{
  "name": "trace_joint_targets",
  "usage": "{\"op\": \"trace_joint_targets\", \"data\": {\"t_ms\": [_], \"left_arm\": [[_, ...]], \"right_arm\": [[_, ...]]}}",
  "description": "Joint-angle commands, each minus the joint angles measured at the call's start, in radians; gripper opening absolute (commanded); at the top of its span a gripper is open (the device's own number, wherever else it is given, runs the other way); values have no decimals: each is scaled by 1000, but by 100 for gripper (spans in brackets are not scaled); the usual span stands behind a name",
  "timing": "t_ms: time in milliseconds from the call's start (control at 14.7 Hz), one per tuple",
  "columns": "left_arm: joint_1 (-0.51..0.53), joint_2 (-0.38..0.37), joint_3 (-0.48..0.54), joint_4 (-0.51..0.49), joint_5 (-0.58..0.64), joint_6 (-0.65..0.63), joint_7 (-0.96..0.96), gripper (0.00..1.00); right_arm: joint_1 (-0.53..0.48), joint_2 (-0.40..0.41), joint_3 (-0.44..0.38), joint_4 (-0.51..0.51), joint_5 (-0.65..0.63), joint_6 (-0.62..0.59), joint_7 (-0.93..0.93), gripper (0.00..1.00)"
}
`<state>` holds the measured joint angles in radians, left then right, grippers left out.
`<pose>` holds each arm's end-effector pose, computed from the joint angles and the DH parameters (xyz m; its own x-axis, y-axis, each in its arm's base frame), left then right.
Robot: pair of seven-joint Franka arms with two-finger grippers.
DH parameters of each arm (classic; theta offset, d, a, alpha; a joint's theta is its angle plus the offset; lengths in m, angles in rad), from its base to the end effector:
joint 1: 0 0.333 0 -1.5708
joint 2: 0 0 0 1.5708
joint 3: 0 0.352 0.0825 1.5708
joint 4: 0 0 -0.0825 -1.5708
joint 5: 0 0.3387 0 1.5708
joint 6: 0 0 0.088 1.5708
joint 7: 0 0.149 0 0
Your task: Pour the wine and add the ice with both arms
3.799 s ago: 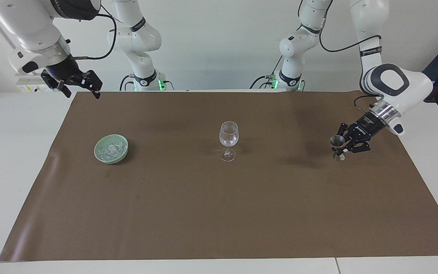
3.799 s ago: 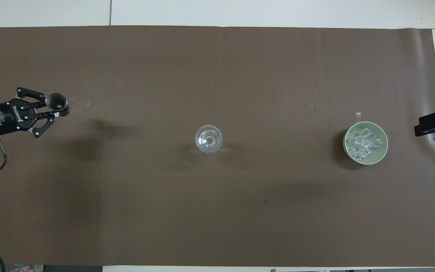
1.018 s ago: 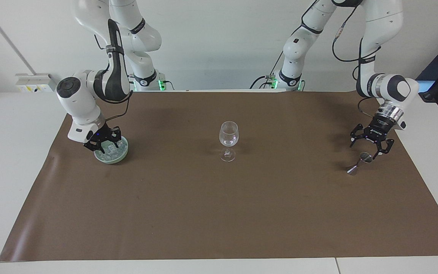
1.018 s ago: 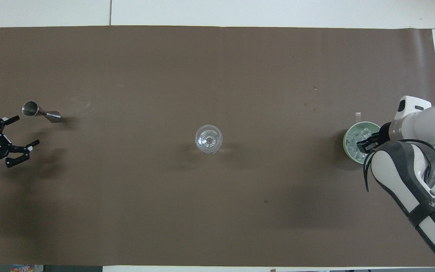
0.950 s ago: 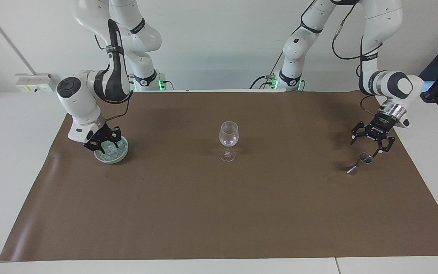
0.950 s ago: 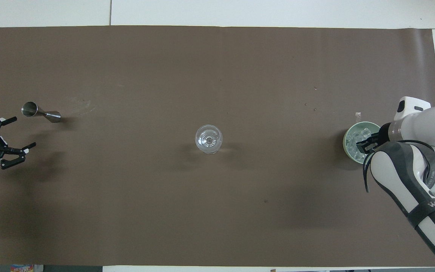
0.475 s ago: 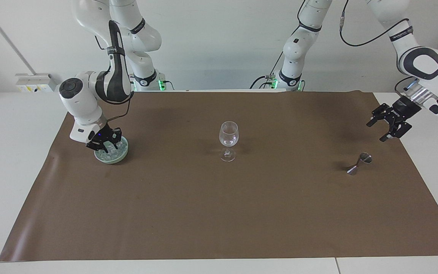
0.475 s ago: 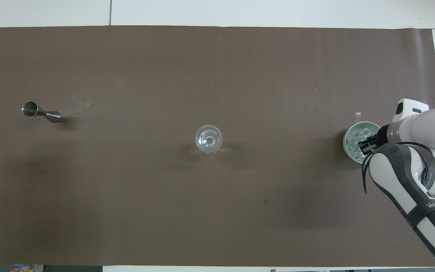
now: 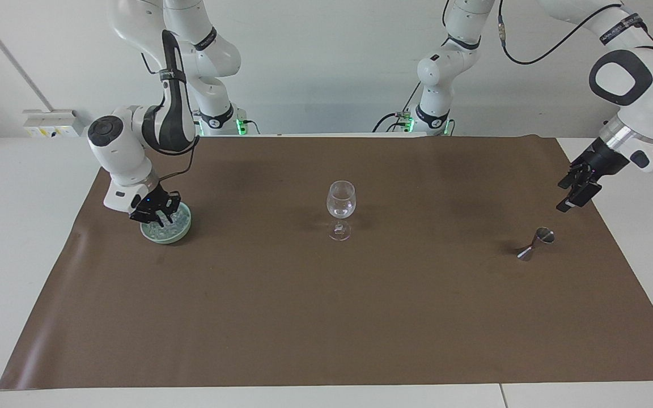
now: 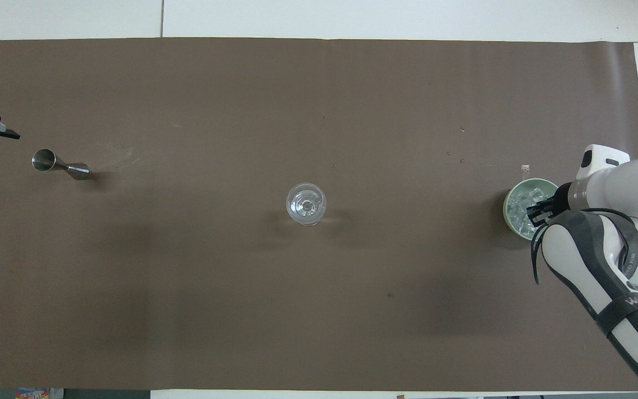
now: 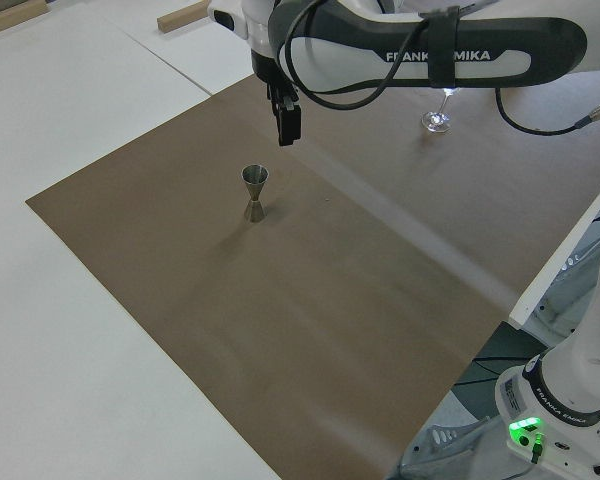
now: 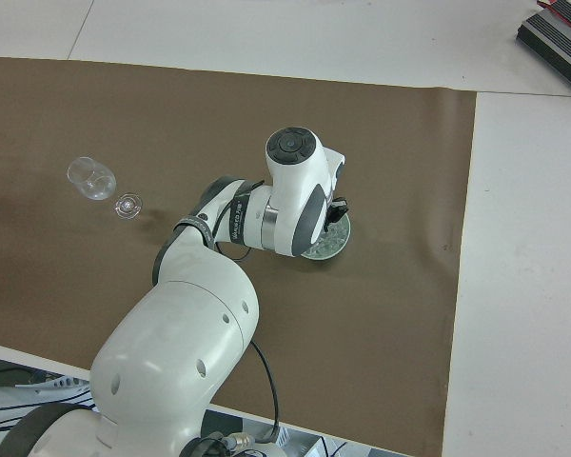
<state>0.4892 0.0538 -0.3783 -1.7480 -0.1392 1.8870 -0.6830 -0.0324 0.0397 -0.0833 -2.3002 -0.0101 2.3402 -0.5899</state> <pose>0.5476 0.0495 0.5453 0.6746 0.7375 -0.0317 0.7304 -0.6605 0.1738 0.4819 -0.0564 0.3563 0.8864 0.4629 -0.0055 0.4629 -0.8864 0.0090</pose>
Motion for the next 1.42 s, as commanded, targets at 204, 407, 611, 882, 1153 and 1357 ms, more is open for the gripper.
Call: {"op": "trace_joint_targets", "data": {"t_ms": [204, 407, 611, 882, 1153, 1357], "left_arm": [[-170, -83, 15, 48, 115, -57, 115, 100], [-266, -120, 79, 48, 125, -110, 279, 100], [-426, -161, 260, 56, 124, -213, 417, 100], [-526, -146, 367, 127, 99, -341, 434, 100], [-514, -134, 368, 166, 98, -451, 615, 100], [-517, -146, 371, 147, 98, -496, 646, 100]], "right_arm": [[-3, 5, 10, 91, 9, -130, 59, 0], [2, -1, 16, 129, 9, -168, 76, 0], [16, -1, 20, 195, 10, -243, 120, 0], [120, -1, 31, 350, 12, -401, 287, 0], [215, 5, 31, 491, 137, -512, 511, 0], [322, 8, 31, 571, 139, -536, 689, 0]]}}
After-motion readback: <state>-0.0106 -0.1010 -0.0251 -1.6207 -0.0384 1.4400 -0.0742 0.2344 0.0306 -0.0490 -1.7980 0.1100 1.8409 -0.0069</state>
